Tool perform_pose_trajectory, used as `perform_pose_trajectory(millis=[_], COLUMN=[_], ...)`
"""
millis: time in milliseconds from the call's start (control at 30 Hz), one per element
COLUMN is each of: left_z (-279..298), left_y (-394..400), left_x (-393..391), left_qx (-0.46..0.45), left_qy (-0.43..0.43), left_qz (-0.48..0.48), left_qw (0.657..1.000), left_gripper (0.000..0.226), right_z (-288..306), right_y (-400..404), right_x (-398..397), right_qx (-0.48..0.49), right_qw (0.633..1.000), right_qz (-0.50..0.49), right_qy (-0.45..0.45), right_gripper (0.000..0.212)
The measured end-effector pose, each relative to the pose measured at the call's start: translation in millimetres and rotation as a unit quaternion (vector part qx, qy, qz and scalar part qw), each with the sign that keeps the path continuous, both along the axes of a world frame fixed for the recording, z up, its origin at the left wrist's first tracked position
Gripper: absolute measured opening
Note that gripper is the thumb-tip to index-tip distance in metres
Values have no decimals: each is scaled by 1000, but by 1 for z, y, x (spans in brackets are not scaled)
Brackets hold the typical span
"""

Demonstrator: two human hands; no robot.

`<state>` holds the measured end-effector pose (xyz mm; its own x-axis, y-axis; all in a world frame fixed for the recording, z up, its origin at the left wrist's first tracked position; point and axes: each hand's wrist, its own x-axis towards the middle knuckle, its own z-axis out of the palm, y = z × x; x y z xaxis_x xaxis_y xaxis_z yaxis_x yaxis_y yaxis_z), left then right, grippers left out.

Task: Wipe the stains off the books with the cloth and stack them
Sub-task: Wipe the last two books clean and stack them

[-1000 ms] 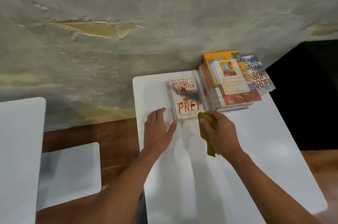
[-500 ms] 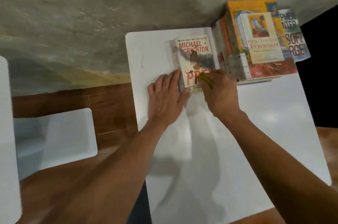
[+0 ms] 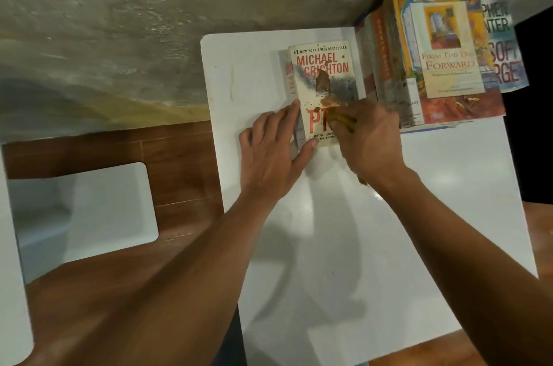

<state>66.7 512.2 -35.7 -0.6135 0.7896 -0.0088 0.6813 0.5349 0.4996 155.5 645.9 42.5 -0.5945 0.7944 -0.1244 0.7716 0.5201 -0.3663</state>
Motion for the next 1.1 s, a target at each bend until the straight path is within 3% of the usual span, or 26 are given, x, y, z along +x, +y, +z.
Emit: perform_pose_trajectory(millis=[167,300,400,567,667,800,933,1100], left_z=[0,-1,-2,-2,-3,-7,-6,-6], left_y=[4,5,5,2,3,2,3,3], left_x=[0,1,0,-2,-3,-2,-2,-2], left_qx=[11,6,7,13,17,19,22,28], left_qy=[3,7,0,9,7,11,8,10], left_qz=[6,7,7,7,9,10,9,13], left_qw=[1000,1000,1000,1000,1000,1000,1000,999], left_gripper=[70,69,68,69,69,69,70,69], right_z=[-1,0,-3,-1,-1,1,7,6], right_y=[14,8,18,7,20,13,25,22], right_x=[-7,-8,-15,-14,-20,-19,-19,-22], right_qx=[-8,-15,-16,-21,-1,-20,-26,-56], right_qw=[999,999,1000,997,999,996,998,996], right_qz=[-48,30,-24,78,2,70,22,36], right_qy=[-4,3,-3,-12,-40,-54,-58,-63], right_gripper=[20,18,18,15,18,23,23,31])
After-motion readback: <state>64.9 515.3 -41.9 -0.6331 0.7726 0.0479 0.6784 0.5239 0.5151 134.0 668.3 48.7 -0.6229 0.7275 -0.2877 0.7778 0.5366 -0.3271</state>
